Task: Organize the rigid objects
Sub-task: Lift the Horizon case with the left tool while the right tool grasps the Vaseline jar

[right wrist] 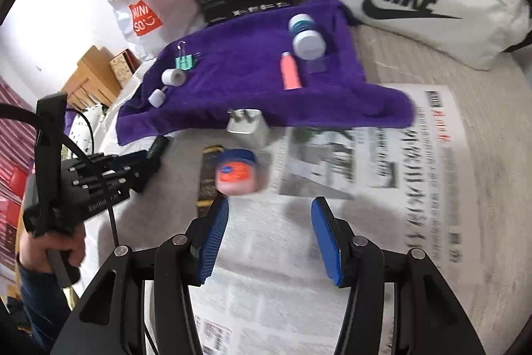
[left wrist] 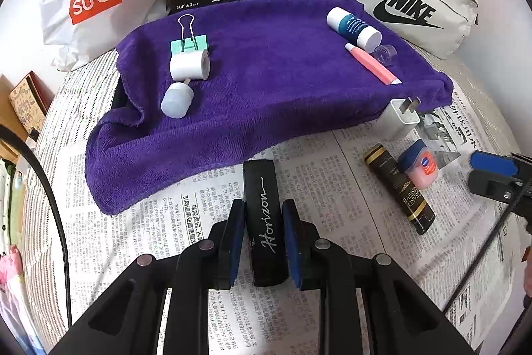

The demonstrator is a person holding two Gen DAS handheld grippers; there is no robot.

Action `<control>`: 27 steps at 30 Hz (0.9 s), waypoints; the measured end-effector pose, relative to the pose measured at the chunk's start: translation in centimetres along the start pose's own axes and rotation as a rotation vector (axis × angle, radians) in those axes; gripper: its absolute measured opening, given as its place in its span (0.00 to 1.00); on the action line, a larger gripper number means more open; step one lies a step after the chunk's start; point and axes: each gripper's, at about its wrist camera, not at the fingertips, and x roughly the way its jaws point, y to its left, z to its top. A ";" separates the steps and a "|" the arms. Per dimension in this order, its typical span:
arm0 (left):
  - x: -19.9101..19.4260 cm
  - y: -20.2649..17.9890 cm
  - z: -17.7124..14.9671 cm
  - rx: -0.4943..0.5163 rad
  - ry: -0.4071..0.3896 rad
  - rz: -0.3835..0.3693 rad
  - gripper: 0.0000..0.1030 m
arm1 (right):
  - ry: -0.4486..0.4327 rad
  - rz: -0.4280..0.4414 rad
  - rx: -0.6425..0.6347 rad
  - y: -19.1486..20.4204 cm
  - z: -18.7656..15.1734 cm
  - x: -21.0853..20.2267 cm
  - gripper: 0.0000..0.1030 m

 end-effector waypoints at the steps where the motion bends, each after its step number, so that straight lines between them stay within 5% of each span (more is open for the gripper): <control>1: 0.0 -0.1 0.0 0.003 -0.002 0.004 0.22 | 0.004 -0.003 -0.005 0.3 0.1 0.4 0.50; 15: -0.5 1.3 -0.9 -0.005 -0.015 0.014 0.21 | 0.036 -0.022 -0.050 2.4 1.2 3.6 0.50; 27: -0.7 1.8 -1.3 -0.020 -0.021 0.006 0.21 | 0.031 -0.147 -0.133 2.7 1.5 4.6 0.49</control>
